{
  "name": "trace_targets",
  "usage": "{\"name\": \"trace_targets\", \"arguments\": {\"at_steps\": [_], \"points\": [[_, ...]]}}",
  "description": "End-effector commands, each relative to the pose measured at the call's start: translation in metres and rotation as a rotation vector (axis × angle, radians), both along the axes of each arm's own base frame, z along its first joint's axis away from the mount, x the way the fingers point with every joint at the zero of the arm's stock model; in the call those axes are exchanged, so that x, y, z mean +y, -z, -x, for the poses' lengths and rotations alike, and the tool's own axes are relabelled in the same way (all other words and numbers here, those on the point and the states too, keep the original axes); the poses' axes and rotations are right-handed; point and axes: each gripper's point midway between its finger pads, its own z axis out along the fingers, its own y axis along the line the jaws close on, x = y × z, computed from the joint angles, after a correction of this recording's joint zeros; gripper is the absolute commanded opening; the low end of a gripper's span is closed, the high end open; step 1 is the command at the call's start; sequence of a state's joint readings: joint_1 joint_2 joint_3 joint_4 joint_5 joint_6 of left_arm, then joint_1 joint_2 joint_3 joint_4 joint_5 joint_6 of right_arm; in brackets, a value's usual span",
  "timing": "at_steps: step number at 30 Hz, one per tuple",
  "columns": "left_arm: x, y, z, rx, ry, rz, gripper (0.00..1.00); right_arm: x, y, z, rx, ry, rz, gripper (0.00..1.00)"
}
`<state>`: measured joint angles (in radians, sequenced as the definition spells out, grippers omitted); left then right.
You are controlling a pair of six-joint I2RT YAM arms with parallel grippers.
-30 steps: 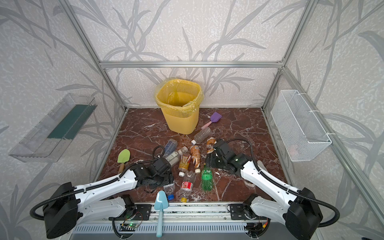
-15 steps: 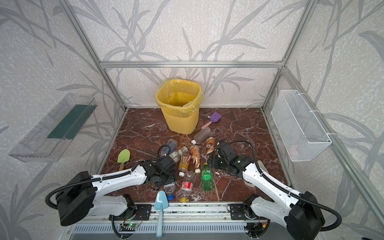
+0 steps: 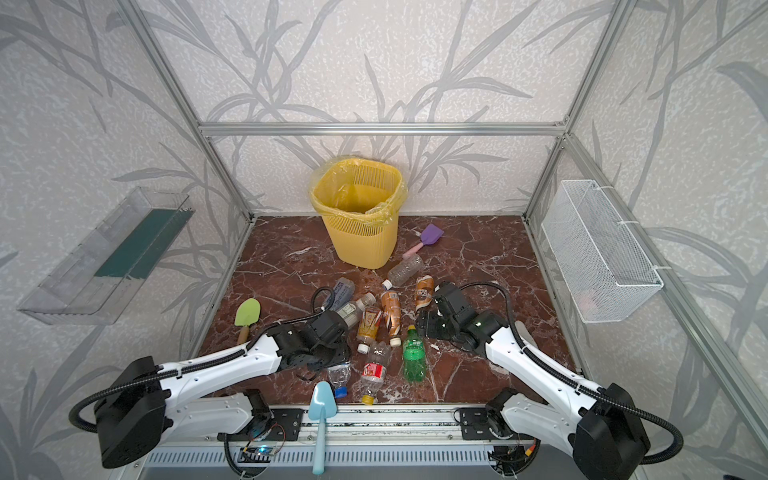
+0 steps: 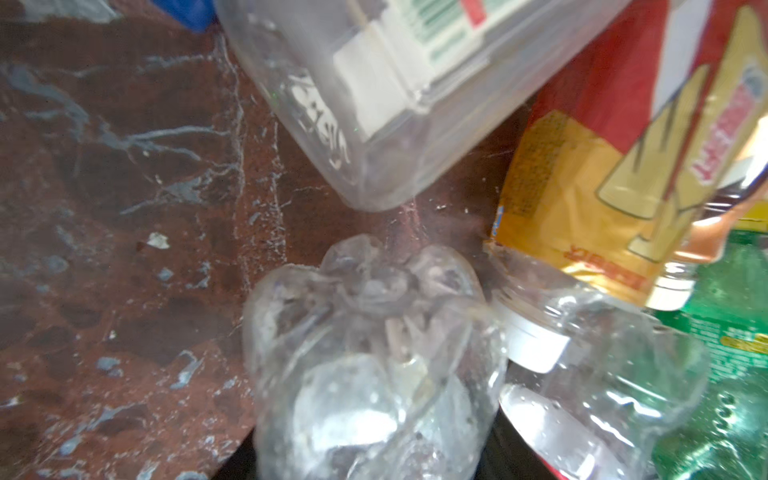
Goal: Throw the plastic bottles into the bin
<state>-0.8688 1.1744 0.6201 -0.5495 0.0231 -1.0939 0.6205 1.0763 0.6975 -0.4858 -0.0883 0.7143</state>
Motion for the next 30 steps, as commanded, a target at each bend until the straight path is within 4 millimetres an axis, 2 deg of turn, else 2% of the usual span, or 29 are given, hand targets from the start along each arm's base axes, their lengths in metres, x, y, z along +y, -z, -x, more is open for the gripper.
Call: {"name": "trace_targets", "arguments": {"at_steps": [1,15,24,27,29,30], "points": [[0.006,-0.018,-0.002,-0.045,-0.002,-0.006,0.56,0.001,0.001,-0.001,-0.003,0.009,-0.022,0.77],[0.022,-0.059,-0.019,-0.239,-0.014,0.012,0.59,0.014,0.015,-0.005,0.028,-0.002,-0.062,0.77],[0.029,-0.087,-0.038,-0.320,-0.026,0.040,0.59,0.006,0.025,-0.005,0.048,0.018,-0.025,0.76],[0.029,-0.109,-0.054,-0.374,-0.021,0.058,0.59,0.004,0.029,-0.004,0.058,0.019,-0.021,0.76],[0.027,-0.137,-0.072,-0.433,-0.015,0.091,0.59,0.003,0.029,-0.004,0.058,0.019,-0.026,0.76],[0.023,-0.158,-0.084,-0.474,-0.002,0.112,0.59,0.002,0.029,-0.004,0.056,0.019,-0.026,0.76]]}}
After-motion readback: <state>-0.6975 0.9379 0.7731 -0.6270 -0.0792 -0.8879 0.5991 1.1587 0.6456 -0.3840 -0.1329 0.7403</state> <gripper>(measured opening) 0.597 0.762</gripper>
